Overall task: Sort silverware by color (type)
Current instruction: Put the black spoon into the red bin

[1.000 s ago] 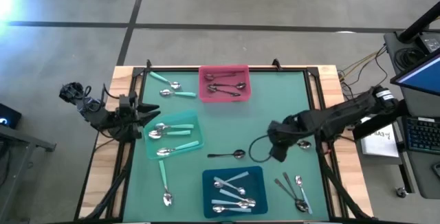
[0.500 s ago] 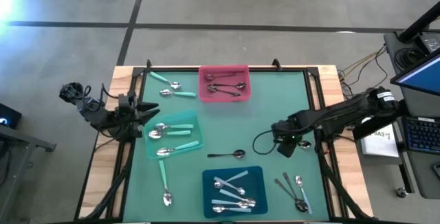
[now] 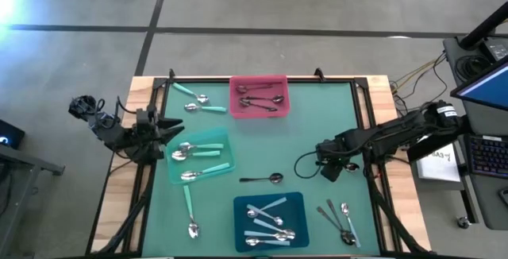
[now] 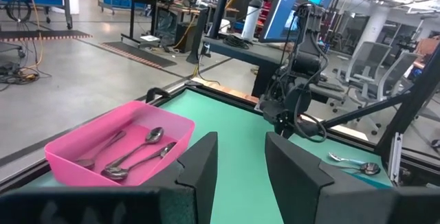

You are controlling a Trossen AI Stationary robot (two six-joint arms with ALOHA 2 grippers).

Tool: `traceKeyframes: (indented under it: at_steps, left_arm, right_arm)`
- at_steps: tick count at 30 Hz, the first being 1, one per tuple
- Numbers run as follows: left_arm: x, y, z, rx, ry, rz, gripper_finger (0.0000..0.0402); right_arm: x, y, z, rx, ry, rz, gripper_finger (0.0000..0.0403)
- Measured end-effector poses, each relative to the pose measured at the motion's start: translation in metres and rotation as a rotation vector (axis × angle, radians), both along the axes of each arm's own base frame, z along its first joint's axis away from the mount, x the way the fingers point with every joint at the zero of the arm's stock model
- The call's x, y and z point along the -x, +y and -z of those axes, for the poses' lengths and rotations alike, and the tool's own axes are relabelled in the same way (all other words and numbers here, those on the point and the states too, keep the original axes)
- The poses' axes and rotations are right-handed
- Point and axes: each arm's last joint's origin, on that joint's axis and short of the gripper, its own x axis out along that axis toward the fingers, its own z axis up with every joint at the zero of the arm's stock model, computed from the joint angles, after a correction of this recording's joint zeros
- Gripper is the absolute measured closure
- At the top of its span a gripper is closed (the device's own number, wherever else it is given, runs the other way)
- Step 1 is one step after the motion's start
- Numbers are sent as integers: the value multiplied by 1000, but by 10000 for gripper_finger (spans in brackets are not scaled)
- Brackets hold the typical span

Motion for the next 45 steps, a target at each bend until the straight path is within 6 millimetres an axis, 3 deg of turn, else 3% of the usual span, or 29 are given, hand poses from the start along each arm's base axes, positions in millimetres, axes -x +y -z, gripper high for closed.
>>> traceKeyframes:
  at_steps: [4,8,14,21,24,30,37,41,45]
  left_arm:
    - [0,0,0,6,-2,0,295]
    - [0,0,0,6,-2,0,295]
    - [0,0,0,7,-3,0,295]
    - [0,0,0,-1,0,0,295]
    - [0,0,0,-9,3,1,295]
    - [0,0,0,-32,10,2,295]
    - [0,0,0,-47,15,3,295]
    - [0,1,0,-85,27,-19,295]
    - [1,3,0,-101,30,-89,295]
  right_arm:
    - [0,0,0,4,-2,4,332]
    - [0,0,1,7,-2,13,381]
    - [-4,0,-4,6,-16,31,392]
    - [-48,-1,-42,145,-324,-50,393]
    - [-70,-6,-66,306,-534,-91,393]
    - [-98,-39,-105,690,-765,-115,394]
    - [-104,-98,-132,977,-841,-123,394]
    - [-107,-127,-132,1019,-891,-141,394]
    - [-118,-151,-118,1004,-954,-189,394]
